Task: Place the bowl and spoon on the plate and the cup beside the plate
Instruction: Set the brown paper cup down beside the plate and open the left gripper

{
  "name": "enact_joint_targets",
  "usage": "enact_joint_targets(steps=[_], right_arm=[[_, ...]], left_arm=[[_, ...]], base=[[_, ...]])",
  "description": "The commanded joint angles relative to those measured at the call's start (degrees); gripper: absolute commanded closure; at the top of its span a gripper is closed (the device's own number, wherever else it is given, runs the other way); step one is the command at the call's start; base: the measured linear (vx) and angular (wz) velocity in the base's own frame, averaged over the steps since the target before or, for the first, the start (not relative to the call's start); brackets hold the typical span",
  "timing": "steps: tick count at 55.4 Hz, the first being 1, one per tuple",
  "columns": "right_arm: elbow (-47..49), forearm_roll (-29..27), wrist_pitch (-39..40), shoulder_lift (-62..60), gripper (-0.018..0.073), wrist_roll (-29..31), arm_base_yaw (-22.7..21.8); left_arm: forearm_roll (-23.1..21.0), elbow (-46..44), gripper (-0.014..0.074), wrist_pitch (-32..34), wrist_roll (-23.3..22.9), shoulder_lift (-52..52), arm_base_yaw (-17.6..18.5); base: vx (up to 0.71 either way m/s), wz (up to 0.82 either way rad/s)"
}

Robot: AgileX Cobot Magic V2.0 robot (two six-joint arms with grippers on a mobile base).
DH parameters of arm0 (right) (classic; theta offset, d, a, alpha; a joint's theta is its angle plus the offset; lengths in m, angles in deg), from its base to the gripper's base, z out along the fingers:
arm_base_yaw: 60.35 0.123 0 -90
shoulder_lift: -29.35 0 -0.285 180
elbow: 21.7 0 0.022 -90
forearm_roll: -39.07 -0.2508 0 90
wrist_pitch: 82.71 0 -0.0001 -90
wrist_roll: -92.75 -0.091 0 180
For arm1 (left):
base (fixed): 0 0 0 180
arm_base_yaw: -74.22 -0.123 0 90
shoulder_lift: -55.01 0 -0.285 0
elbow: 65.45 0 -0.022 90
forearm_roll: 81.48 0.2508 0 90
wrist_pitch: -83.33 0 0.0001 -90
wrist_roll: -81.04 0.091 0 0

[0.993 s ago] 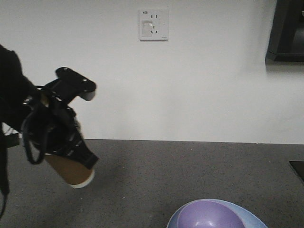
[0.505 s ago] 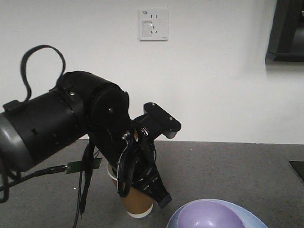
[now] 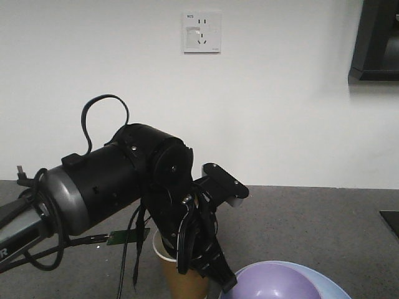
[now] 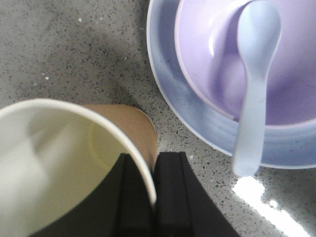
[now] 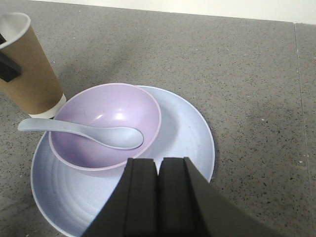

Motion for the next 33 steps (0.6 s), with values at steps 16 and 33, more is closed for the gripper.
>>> enact_joint_targets(steps=[16, 33], right_arm=[[1.75, -0.23, 3.78, -0.04, 0.0568, 0.36, -0.12], [1.75, -0.23, 3.78, -0.04, 0.0568, 0.36, -0.12]], left_arm=[[-0.61, -1.89, 0.0296, 0.43, 0.01, -2.35, 0.32], [-0.32, -2.30, 0.0022, 0.49, 0.01, -2.94, 0.32]], base=[[0.00, 0.00], [0.00, 0.00]])
